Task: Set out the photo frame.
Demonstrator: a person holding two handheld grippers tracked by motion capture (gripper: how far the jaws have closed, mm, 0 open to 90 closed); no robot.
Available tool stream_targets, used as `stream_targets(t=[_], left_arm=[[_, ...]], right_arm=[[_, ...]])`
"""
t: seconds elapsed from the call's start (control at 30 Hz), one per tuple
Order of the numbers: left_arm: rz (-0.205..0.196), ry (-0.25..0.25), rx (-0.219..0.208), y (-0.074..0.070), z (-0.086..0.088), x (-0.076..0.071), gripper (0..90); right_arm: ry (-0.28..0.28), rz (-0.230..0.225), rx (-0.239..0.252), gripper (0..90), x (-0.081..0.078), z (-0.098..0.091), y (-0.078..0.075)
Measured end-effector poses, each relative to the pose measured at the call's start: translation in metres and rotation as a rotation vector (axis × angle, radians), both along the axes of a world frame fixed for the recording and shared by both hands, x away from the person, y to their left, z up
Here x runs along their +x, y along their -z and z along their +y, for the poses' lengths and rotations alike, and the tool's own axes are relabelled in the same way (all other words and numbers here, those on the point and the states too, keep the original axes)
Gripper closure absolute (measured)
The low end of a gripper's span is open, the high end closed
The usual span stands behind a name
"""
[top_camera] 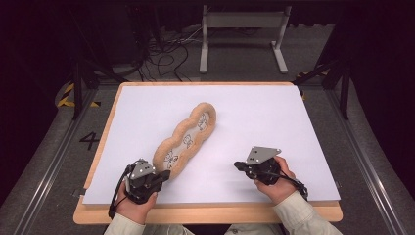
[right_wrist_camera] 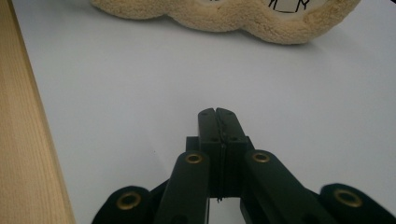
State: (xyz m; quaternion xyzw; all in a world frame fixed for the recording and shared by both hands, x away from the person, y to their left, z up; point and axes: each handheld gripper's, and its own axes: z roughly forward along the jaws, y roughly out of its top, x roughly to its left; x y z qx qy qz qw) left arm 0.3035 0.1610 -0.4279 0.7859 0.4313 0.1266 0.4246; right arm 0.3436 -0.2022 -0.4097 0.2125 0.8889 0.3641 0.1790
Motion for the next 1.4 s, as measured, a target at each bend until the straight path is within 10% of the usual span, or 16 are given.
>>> stream_targets(t=[0.37, 0.5, 0.83, 1.1, 1.4], left_arm=[[-0.027, -0.028, -0.022, 0.001, 0.013, 0.006, 84.3], [-0.092, 0.01, -0.064, -0.01, 0.007, -0.007, 77.3], [-0.201, -0.178, -0.07, -0.022, 0.02, -0.018, 44.6], [-0.113, -0.244, -0.017, -0.007, 0.019, -0.004, 23.1], [-0.056, -0.221, 0.014, 0.012, 0.01, 0.013, 26.3]], right_arm=[[0.007, 0.0, -0.002, 90.0, -0.001, -0.002, 0.0], [0.007, 0.0, 0.0, 90.0, 0.0, -0.002, 0.0], [0.007, 0.0, 0.0, 89.3, 0.0, -0.001, 0.0], [0.013, 0.004, 0.007, 84.0, 0.003, 0.0, 0.0], [0.036, 0.01, 0.027, 75.9, 0.01, -0.001, -0.003]])
